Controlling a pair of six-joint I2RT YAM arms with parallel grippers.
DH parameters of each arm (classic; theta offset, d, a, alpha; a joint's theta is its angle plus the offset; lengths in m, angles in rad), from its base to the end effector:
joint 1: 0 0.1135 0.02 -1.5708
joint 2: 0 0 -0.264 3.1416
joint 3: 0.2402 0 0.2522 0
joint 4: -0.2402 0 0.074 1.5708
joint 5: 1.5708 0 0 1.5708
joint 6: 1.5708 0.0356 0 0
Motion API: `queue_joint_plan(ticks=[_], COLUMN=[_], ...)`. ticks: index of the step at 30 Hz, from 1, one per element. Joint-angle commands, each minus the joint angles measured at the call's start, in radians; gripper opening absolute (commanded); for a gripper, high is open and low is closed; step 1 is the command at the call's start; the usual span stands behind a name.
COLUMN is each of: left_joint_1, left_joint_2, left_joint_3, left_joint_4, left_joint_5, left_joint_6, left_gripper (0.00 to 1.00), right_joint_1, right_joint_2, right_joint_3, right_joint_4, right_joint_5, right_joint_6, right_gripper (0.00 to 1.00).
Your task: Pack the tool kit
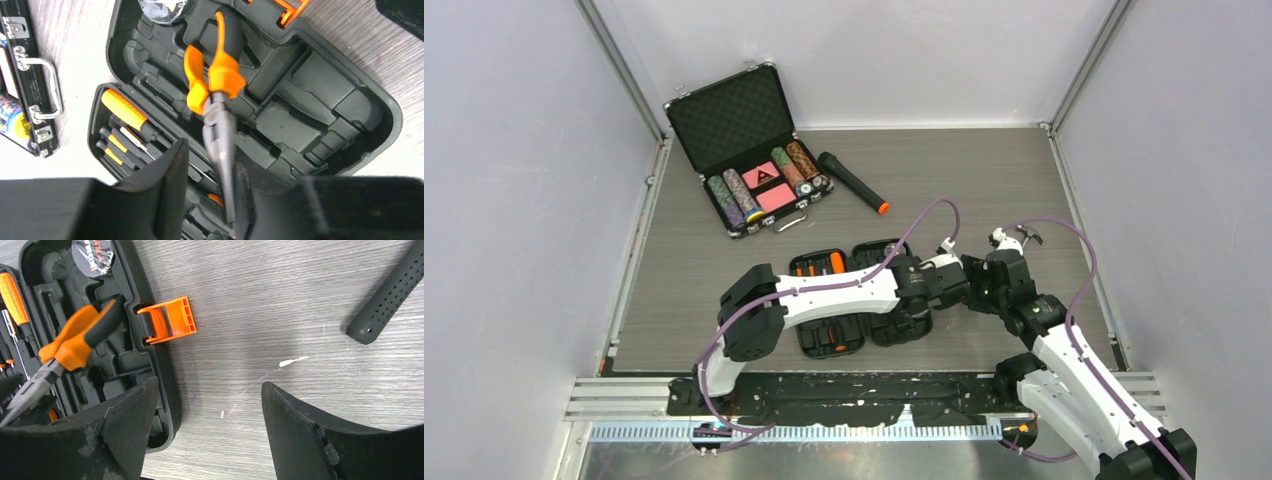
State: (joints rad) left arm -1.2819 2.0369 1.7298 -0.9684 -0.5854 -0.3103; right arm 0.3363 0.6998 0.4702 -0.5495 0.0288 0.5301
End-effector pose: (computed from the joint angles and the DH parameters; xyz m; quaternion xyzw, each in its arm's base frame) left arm 0.1386 -0.3974 0.2333 0.4047 0.8573 0.0990 0.3025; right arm 0.1402 0.0479 0.2092 0.0948 0.9177 0.1498 0.3555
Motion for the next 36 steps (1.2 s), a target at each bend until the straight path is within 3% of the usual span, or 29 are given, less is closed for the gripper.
queue_joint_plan(ticks=[1,10,15,22,25,31,36], left_joint_1=[-0.005,-0.005,0.030,0.192,0.277,0.367,0.381], left_joint_2=[0.000,-0.142,-0.273,-0.594,-0.687,-0.778,-0.805], left_joint_3=[0.006,-0.063,-0.169,-0.539,-0.683,-0.845,-0.907], left_joint_4=[0.057,0.148,0.247,0.431,0.459,0.416,0.369], left_joint_5=[0.064,0.159,0.273,0.448,0.460,0.406,0.361], left_joint_6=[0.016,-0.011,-0.075,-0.219,-0.256,-0.253,-0.227], left_gripper=[0.44,0.79,0.93,0.93,0.93,0.94,0.94], right_joint_1=[0.015,0.012,0.012,0.028,0.099,0.387,0.555], right_joint_2=[-0.031,-0.039,-0.043,-0.010,0.017,0.162,0.302], right_joint_3=[0.021,0.045,0.079,0.120,0.144,0.226,0.288], right_joint_4=[0.072,0.028,-0.002,-0.010,-0.019,-0.060,-0.075], right_joint_5=[-0.055,-0.045,-0.071,-0.167,-0.141,0.169,0.294], right_joint_6=[-0.024,-0.059,-0.104,-0.122,-0.106,-0.030,0.018], right_gripper=[0.80,0.80,0.77,0.68,0.66,0.66,0.65])
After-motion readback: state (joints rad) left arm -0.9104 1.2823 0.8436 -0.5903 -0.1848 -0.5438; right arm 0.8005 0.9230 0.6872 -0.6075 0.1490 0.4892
